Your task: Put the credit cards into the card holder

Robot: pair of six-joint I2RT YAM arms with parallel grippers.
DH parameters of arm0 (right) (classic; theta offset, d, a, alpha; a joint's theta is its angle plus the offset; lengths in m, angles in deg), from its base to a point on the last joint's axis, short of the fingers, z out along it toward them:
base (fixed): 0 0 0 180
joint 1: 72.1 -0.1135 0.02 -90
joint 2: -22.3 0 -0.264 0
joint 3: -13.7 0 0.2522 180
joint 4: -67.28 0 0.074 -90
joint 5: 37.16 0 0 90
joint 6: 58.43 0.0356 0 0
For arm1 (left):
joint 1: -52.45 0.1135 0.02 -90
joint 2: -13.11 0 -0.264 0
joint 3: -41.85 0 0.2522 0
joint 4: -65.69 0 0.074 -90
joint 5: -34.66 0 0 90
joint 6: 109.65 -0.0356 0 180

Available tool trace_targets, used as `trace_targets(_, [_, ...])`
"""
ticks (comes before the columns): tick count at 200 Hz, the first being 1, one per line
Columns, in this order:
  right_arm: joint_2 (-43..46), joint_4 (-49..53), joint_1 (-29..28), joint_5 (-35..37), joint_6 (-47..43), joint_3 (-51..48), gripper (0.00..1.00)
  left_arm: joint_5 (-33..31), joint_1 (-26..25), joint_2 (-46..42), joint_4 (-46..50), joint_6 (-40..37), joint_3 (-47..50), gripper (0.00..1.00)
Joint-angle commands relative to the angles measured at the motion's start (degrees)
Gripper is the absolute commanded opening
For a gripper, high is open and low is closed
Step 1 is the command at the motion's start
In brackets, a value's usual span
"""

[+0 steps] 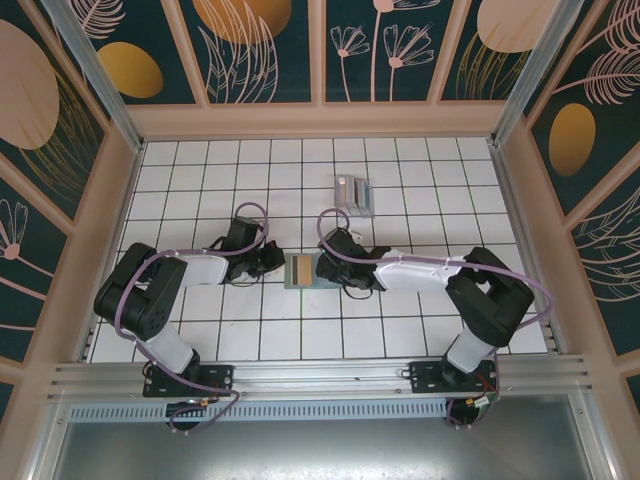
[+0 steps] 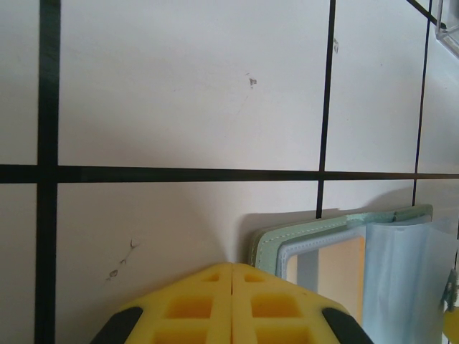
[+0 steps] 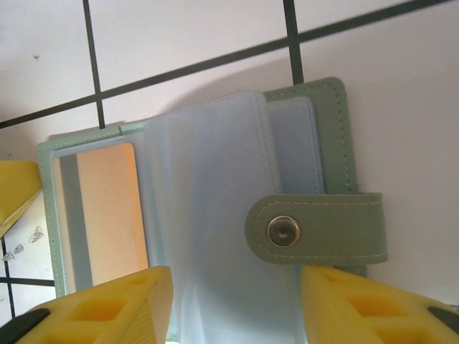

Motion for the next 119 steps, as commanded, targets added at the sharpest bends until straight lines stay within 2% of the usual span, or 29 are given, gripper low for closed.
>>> trace_targets(1, [2.2, 3.6, -0.5, 4.5, -1.2, 0.1, 0.52, -0.5, -0.1, -1.0, 2.2, -0.8, -0.2, 0.09])
trace_targets(40, [4.5, 3.9, 0.0, 5.0, -2.2, -0.7, 0.51, -1.4, -0.1, -2.7, 2.7, -2.4, -0.8, 0.11])
trace_targets(83, [4.7, -0.6, 3.3, -1.8, -2.1, -2.9, 0.32, -1.0, -0.1, -2.7, 2.3, -2.3, -0.8, 0.12])
trace_targets(119, [2.7, -2.0, 4.0, -5.0, -1.4, -3.9, 0.33, -0.8, -0.1, -2.5, 2.0, -2.3, -0.3, 0.12])
